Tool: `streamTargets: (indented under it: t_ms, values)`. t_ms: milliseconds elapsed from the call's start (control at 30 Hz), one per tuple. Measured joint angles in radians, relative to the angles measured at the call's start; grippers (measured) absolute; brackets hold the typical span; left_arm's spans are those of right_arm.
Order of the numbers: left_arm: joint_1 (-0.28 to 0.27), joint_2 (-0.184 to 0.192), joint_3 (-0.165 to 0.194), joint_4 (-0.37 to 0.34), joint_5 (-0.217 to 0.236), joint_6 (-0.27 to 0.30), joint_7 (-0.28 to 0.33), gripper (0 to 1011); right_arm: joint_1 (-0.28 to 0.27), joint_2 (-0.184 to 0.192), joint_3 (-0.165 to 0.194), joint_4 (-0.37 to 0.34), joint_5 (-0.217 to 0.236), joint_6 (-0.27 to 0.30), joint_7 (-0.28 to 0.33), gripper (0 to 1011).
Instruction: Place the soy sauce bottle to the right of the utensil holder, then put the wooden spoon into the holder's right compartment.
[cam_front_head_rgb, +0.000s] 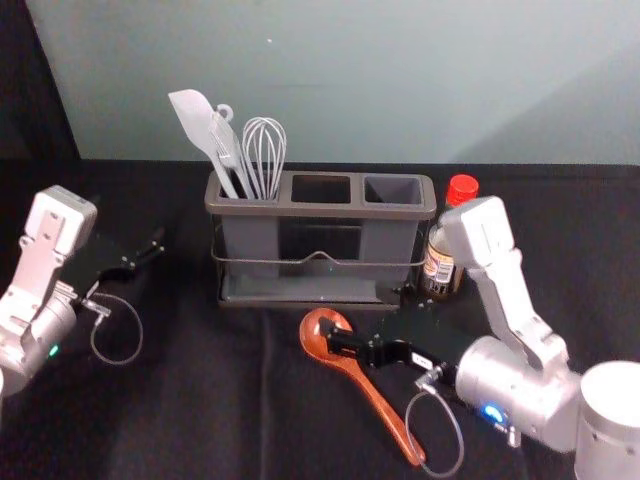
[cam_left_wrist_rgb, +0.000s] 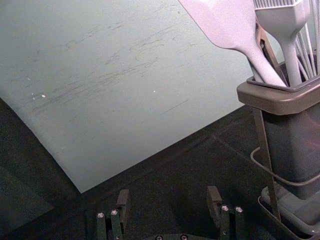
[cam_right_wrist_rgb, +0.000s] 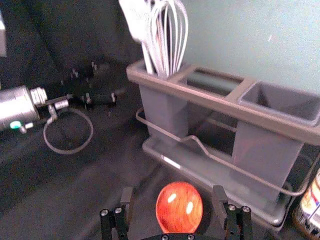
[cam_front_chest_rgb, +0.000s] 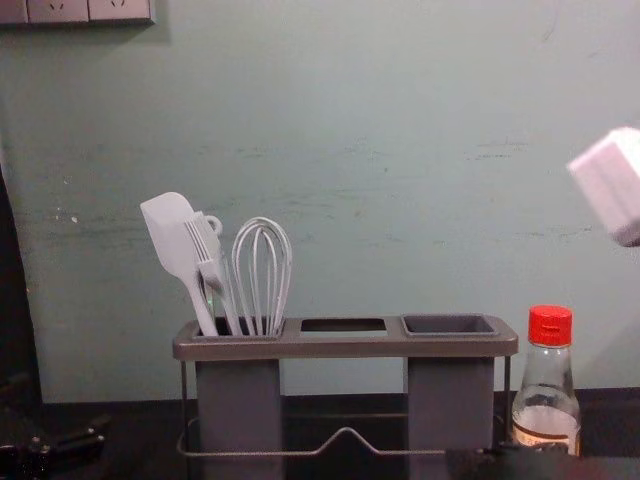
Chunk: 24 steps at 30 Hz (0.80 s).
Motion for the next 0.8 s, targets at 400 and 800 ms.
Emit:
streamTargets:
  t_ms: [400, 800]
  values:
    - [0.000, 0.000, 0.000, 0.000, 0.000, 0.000, 0.000, 1000, 0.154, -0.050, -0.044, 0.038, -0.013, 0.363, -0.033, 1004]
    - [0.000, 0.000, 0.000, 0.000, 0.000, 0.000, 0.000, 1000, 0.283, -0.094, -0.122, 0.141, -0.078, 0.504, -0.026, 1004]
